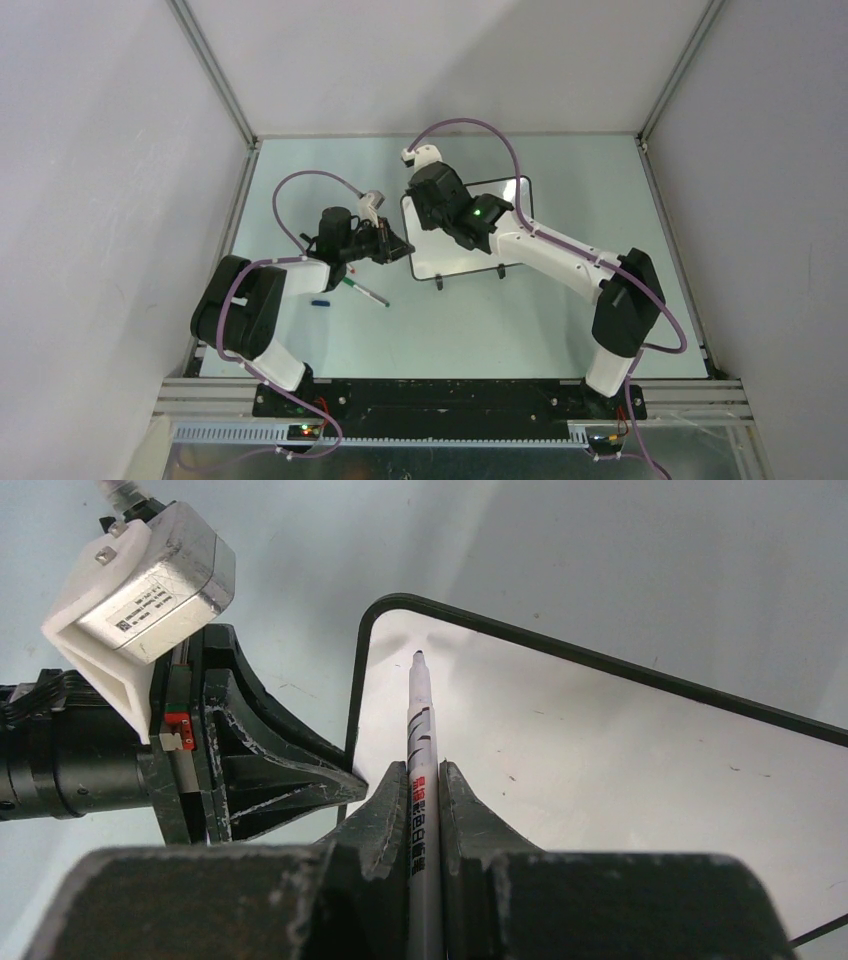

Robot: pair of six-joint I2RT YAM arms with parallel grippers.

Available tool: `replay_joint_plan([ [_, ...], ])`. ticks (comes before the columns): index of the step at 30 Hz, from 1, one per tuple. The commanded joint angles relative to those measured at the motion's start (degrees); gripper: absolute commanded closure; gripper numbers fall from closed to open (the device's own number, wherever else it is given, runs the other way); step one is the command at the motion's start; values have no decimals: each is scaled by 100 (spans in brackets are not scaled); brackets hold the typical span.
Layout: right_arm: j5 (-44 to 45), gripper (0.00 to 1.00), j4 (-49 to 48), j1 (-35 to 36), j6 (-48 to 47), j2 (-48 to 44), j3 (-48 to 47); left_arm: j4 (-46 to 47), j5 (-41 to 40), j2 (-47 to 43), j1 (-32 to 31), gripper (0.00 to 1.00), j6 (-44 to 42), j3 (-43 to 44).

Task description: Write a sentence on the whiteboard

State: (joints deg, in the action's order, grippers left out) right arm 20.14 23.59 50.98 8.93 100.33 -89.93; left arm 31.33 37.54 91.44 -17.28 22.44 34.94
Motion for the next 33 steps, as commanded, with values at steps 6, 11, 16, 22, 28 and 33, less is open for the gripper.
replay_joint_plan([
  [6, 126, 100, -16, -23, -12, 52, -262, -206, -158, -91, -33, 87, -204, 100],
  [11, 173, 100, 14, -50, 0, 75, -281, -207, -153, -96, -34, 86, -205, 96],
  [16, 187, 100, 85, -84, 15, 123, -335, -191, -146, -84, -31, 86, -200, 92],
  [22, 184, 100, 98, -109, 39, 156, -356, -184, -126, -91, -44, 86, -205, 92],
  [28, 188, 100, 120, -119, 43, 220, -397, -195, -137, -89, -44, 85, -218, 92],
  [33, 198, 100, 167, -124, 56, 280, -458, -197, -128, -102, -53, 85, -230, 92],
])
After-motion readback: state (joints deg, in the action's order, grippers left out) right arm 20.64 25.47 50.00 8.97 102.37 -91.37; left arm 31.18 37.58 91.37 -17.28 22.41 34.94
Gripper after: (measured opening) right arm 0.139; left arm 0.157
